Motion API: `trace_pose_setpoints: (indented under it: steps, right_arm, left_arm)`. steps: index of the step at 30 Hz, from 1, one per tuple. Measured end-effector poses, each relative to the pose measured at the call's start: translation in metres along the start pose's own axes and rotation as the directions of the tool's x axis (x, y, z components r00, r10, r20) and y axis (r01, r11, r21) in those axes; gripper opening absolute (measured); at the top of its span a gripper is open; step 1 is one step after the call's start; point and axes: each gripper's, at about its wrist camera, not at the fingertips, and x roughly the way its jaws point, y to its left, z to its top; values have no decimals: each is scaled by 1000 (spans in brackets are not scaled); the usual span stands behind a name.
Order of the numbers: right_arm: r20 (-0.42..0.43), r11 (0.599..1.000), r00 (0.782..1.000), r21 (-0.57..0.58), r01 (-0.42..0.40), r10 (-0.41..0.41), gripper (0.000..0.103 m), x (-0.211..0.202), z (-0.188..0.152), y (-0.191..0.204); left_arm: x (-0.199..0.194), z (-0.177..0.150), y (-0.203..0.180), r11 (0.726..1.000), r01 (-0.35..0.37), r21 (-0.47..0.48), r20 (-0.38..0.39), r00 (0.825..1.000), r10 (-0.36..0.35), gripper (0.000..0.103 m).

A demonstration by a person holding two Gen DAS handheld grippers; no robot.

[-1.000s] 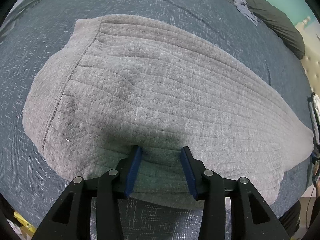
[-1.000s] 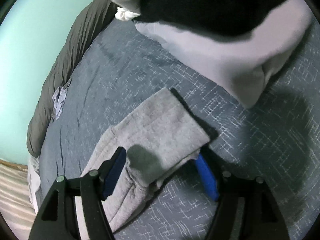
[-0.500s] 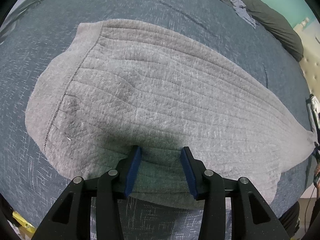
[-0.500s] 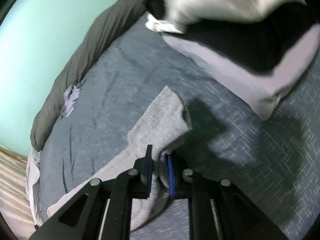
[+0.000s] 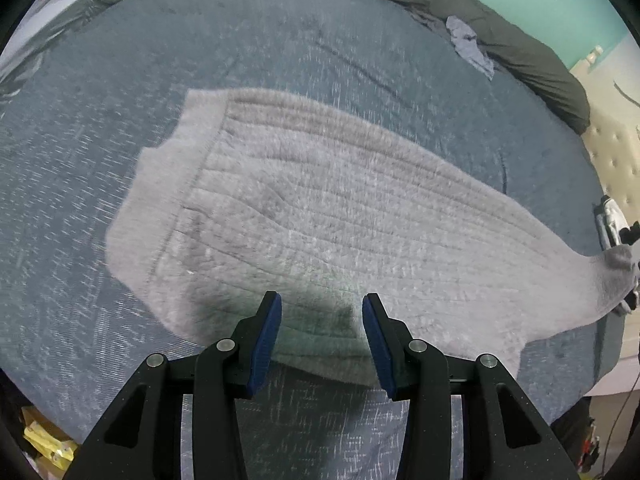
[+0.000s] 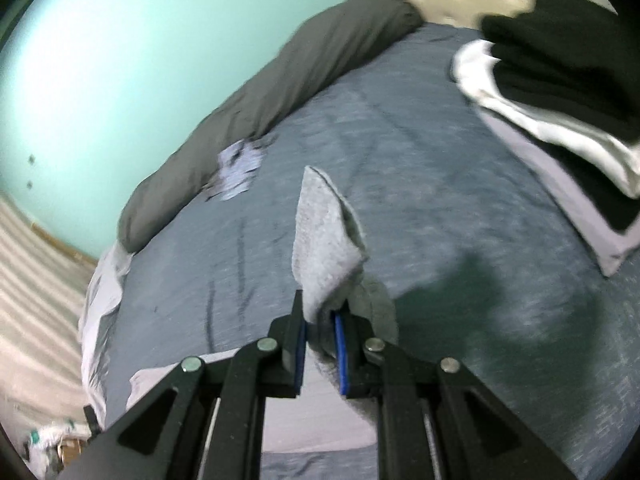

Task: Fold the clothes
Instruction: 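Lift the sleeve with the right tool and lay it across the sweater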

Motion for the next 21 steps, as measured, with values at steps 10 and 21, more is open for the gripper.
trace_pose_setpoints:
  steps: [10,21]
  right_arm:
    - [-75,983,990,-131,-130,121,11,20,-18,115]
    - [-201,944,961,-233,-235,189,11,92,-64,246]
  left_arm:
    - [-41,-4,9,1000,25,-7,41,999,-25,46]
    - [-54,-12,38,999,29,-37,64,998,-27,46]
